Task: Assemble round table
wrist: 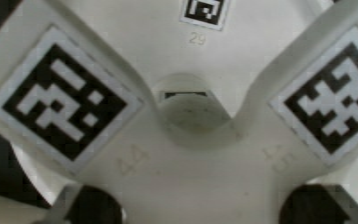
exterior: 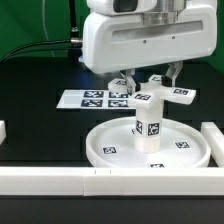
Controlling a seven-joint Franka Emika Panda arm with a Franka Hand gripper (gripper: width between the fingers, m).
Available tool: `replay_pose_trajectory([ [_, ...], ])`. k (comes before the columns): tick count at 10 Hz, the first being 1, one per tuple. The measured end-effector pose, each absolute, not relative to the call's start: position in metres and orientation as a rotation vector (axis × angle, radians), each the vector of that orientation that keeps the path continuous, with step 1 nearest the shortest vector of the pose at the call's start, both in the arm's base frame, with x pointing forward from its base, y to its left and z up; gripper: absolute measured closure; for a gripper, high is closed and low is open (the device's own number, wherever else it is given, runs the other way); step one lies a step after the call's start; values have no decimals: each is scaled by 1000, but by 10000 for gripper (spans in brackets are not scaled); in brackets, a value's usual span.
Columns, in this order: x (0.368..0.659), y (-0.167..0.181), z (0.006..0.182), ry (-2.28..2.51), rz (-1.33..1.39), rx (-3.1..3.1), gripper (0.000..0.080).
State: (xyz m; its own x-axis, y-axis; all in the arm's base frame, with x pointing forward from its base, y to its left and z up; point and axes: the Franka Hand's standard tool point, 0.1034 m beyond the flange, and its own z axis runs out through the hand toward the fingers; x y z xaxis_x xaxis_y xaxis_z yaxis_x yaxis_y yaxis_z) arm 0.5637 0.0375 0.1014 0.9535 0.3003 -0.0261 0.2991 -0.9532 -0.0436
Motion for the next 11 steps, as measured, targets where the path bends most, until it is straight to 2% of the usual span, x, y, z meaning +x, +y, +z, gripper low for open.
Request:
replay_pose_trajectory([
  [3,564,39,102,-159,49,-3094,357],
  [11,563,39,101,1150,10,-2806,357],
])
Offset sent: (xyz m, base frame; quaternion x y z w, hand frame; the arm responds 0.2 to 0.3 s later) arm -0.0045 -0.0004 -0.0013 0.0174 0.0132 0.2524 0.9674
